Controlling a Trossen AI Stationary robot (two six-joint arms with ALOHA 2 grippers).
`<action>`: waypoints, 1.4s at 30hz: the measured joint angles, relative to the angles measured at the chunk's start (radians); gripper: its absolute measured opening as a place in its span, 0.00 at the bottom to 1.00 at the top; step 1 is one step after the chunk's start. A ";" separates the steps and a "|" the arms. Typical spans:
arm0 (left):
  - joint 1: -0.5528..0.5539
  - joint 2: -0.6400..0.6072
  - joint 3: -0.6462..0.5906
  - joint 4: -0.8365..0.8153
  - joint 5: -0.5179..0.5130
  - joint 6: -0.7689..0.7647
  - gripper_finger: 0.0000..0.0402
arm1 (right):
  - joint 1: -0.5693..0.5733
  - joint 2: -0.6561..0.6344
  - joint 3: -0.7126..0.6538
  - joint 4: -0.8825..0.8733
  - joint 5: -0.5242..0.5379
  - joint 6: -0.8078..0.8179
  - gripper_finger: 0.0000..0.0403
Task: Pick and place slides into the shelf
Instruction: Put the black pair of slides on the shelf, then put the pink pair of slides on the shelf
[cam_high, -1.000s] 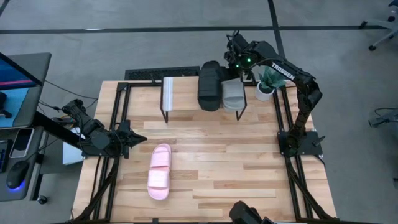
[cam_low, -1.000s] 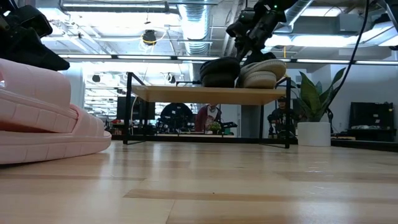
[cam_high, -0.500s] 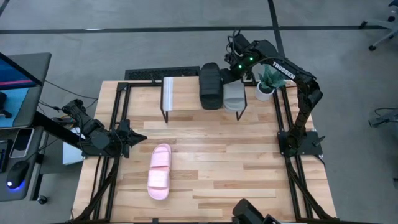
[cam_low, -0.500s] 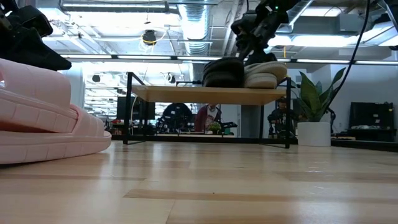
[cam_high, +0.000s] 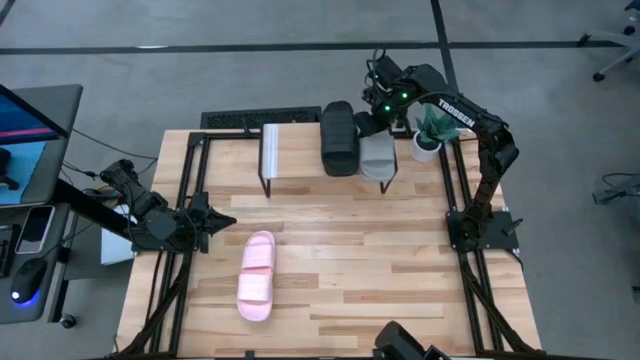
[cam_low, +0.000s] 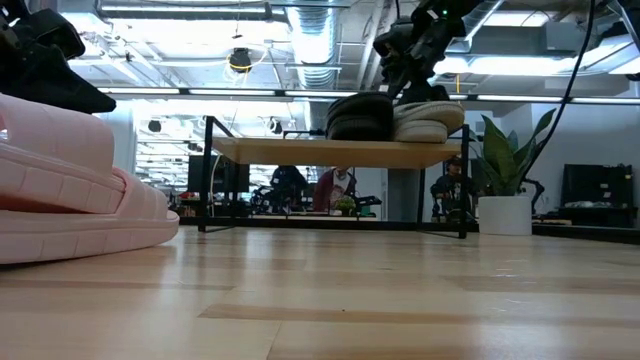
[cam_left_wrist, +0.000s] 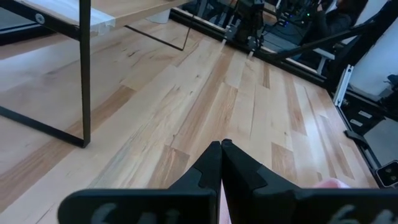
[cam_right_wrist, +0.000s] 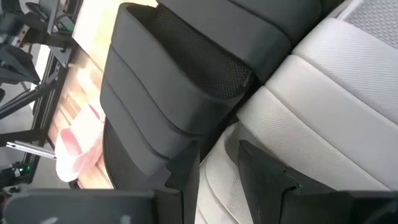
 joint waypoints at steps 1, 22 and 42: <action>0.000 0.000 0.000 -0.002 -0.004 0.000 0.00 | 0.000 0.000 0.000 -0.004 0.001 0.000 0.25; 0.000 0.000 0.000 -0.008 -0.006 0.005 0.00 | -0.028 0.003 0.084 0.137 0.085 0.012 0.25; 0.000 0.000 0.000 -0.008 -0.005 0.026 0.00 | 0.026 -0.147 0.462 0.278 0.089 -0.144 0.22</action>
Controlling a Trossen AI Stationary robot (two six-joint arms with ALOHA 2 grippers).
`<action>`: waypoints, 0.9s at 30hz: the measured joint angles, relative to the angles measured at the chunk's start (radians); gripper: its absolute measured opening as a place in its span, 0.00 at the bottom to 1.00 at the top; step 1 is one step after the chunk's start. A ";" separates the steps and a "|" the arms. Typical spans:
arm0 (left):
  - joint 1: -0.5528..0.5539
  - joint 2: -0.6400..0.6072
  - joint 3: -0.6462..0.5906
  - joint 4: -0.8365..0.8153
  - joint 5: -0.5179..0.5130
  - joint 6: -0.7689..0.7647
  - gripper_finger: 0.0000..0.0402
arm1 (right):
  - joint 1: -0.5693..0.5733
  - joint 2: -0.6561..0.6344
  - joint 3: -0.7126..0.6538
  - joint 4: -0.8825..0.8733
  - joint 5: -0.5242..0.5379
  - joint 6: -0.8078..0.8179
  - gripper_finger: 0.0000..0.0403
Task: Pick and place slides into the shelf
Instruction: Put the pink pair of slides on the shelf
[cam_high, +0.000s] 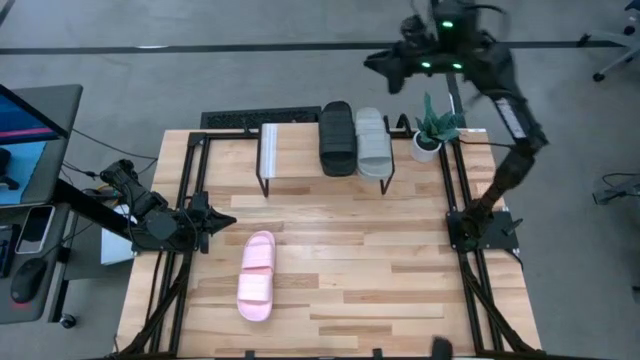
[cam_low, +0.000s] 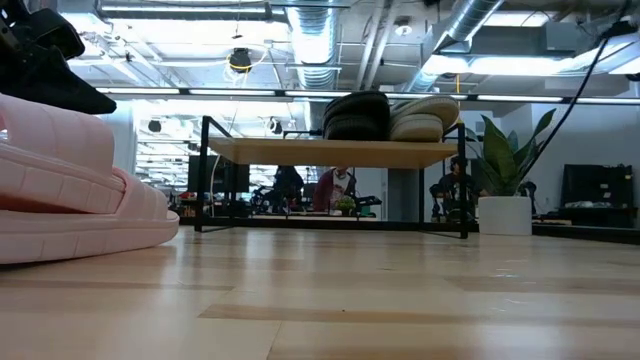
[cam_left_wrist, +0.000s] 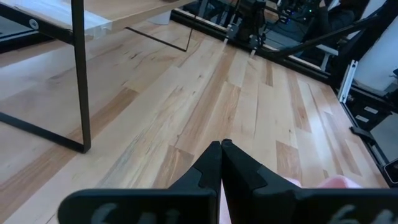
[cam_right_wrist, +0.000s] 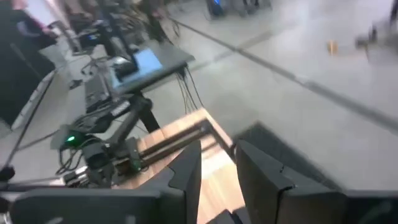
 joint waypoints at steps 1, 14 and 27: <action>0.000 0.000 0.000 0.000 0.000 0.000 0.00 | 0.013 -0.023 -0.001 -0.001 0.000 -0.027 0.21; 0.000 0.000 0.000 0.000 -0.001 0.034 0.00 | 0.308 -0.210 -0.040 -0.007 0.000 -0.199 0.17; 0.000 0.000 0.000 0.000 -0.008 0.034 0.00 | 0.498 -0.445 -0.681 0.430 0.111 -0.171 0.17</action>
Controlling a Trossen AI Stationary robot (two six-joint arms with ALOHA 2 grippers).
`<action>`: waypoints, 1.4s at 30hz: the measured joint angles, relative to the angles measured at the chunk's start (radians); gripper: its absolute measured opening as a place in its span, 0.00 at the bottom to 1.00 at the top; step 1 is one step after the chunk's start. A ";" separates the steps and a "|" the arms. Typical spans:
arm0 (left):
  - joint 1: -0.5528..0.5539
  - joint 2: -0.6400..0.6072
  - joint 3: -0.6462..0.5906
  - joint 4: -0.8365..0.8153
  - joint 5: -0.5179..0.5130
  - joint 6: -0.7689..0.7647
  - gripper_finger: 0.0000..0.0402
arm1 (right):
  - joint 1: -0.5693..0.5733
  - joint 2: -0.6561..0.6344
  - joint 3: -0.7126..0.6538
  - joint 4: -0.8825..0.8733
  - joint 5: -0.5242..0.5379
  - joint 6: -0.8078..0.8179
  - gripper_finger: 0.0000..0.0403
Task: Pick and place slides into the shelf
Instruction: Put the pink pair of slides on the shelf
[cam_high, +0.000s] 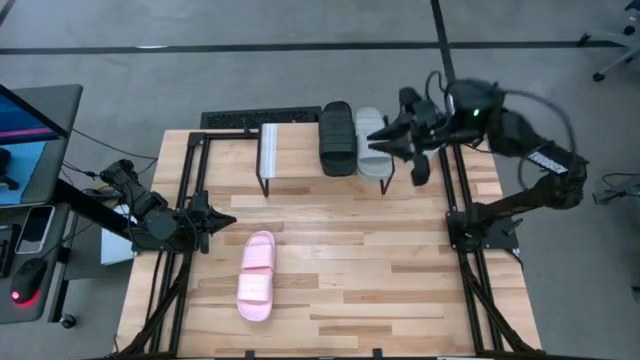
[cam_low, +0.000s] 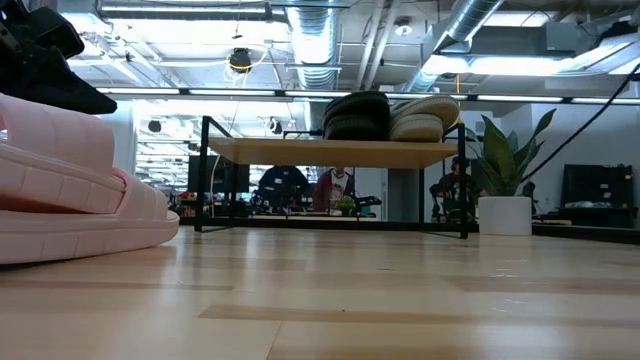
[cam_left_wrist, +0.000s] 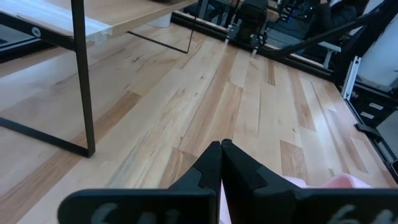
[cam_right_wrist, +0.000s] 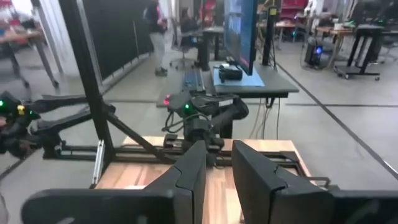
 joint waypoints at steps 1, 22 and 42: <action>0.000 0.000 0.000 0.000 0.000 0.000 0.00 | 0.000 -0.024 -0.073 0.067 0.000 0.020 0.17; 0.000 0.000 0.000 0.001 0.010 -0.018 0.00 | 0.104 -0.194 -0.850 0.765 0.102 0.284 0.17; 0.000 0.000 0.000 0.001 0.018 -0.046 0.00 | 0.108 -0.190 -1.183 1.089 0.240 0.418 0.17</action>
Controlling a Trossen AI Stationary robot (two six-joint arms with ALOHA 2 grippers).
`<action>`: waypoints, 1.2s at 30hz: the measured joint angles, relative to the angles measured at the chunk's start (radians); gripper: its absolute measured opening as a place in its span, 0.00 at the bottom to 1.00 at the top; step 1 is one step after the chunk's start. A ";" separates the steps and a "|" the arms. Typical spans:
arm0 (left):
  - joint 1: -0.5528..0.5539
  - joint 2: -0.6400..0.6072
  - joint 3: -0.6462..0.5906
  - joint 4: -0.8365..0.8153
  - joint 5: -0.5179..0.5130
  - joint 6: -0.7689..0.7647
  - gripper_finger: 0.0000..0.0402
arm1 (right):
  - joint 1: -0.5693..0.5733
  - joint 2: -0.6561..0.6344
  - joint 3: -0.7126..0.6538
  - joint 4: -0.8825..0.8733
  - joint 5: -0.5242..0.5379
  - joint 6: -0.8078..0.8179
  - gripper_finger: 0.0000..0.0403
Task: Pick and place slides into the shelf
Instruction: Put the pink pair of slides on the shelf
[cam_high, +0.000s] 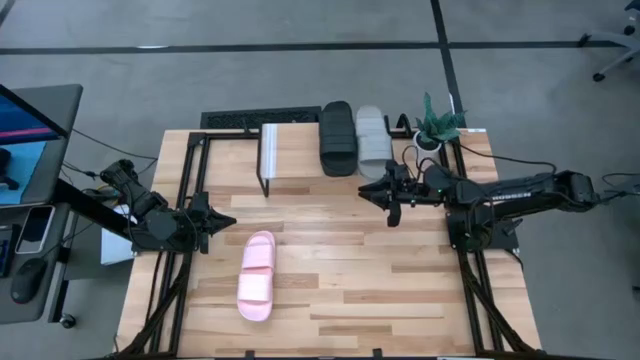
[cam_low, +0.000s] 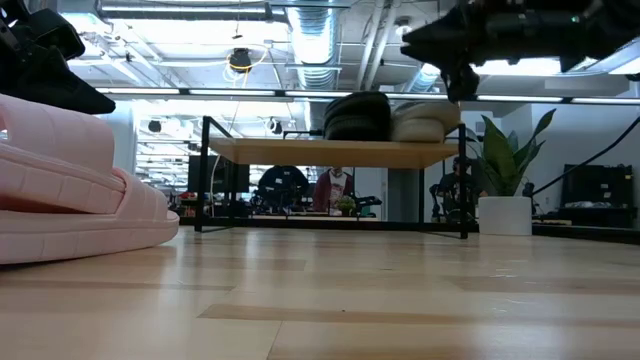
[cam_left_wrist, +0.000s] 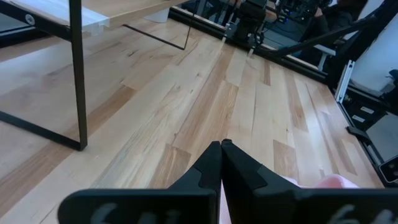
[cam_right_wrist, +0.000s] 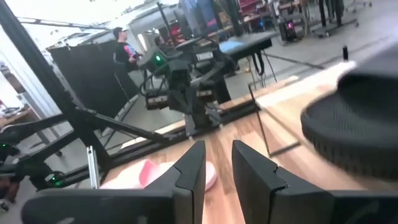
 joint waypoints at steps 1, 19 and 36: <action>0.000 0.000 0.000 0.000 0.000 -0.002 0.00 | 0.001 0.000 -0.013 0.003 0.006 0.013 0.17; 0.000 0.000 0.000 0.000 0.000 -0.021 0.00 | -0.007 0.000 -0.072 0.033 0.045 0.044 0.17; 0.000 0.000 0.000 0.000 0.185 -0.282 0.00 | -0.007 0.000 -0.073 0.024 0.044 0.077 0.17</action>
